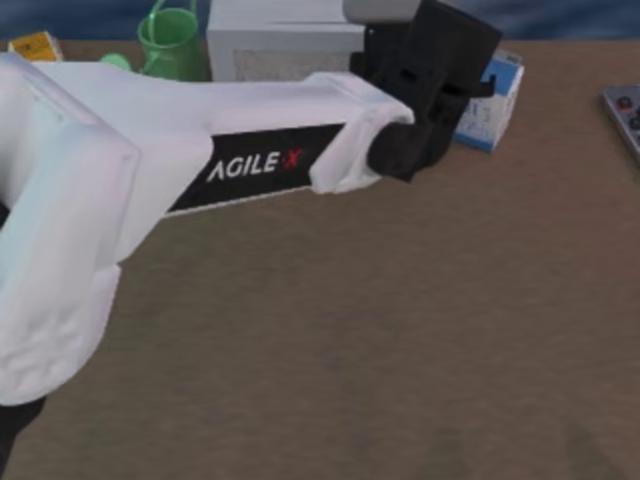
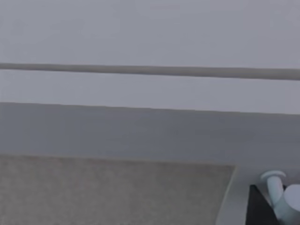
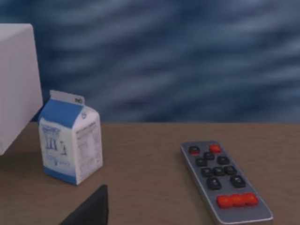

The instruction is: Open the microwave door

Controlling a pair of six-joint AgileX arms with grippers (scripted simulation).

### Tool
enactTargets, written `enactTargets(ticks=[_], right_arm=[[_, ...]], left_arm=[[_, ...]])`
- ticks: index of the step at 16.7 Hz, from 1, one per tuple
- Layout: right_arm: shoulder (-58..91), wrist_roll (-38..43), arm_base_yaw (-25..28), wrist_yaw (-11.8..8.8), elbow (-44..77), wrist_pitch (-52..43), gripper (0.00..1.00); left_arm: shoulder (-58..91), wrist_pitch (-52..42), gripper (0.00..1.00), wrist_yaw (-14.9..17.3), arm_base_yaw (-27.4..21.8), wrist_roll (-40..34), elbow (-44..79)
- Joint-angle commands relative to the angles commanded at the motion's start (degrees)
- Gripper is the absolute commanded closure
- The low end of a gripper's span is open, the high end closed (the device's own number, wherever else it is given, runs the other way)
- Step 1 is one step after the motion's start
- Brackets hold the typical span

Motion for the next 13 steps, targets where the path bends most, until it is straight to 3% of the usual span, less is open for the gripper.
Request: enactTargets(ticks=[7, 13], right_arm=[[0.00, 0.00, 0.00, 0.00, 0.00, 0.00, 0.00], [0.00, 0.00, 0.00, 0.00, 0.00, 0.00, 0.00]], left_arm=[[1.52, -1.93, 1.00, 0.99, -0.55, -0.68, 1.92], [10.20, -21.56, 1.00, 5.94, 0.35, -4.13, 21.44]])
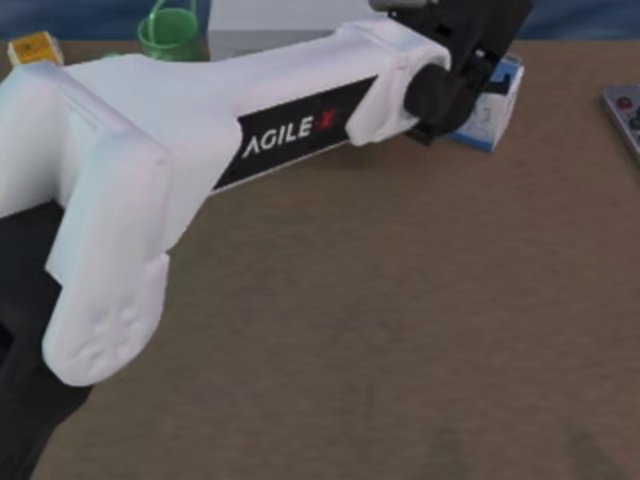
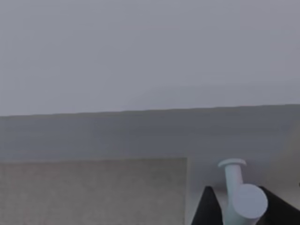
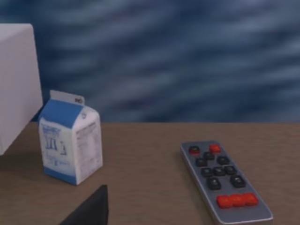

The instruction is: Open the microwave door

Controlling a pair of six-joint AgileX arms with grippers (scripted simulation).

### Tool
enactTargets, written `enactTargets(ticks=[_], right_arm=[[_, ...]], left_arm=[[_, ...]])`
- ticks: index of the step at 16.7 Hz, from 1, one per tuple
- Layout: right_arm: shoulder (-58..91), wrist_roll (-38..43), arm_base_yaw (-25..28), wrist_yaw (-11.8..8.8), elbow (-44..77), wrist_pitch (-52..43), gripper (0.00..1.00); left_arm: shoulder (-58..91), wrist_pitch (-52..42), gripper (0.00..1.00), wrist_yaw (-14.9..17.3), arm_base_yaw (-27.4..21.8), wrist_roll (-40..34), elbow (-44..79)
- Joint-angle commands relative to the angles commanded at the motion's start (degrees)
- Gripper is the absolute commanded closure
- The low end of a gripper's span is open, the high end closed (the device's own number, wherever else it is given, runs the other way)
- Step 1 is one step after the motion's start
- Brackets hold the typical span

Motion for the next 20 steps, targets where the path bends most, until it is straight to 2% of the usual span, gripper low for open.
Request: enactTargets(ticks=[7, 10, 14, 20], right_arm=[[0.00, 0.00, 0.00, 0.00, 0.00, 0.00, 0.00], [0.00, 0.00, 0.00, 0.00, 0.00, 0.00, 0.00], [0.00, 0.00, 0.00, 0.00, 0.00, 0.00, 0.00], [0.00, 0.00, 0.00, 0.00, 0.00, 0.00, 0.00]], left_arm=[[11.70, -36.53, 1.00, 9.48, 2.29, -5.38, 32.91], [15.06, -47.44, 1.00, 13.06, 3.30, -7.11, 43.02], [17.05, -53.52, 1.00, 15.47, 4.06, -8.17, 48.84], [17.07, -53.59, 1.00, 15.50, 4.07, -8.18, 48.90]])
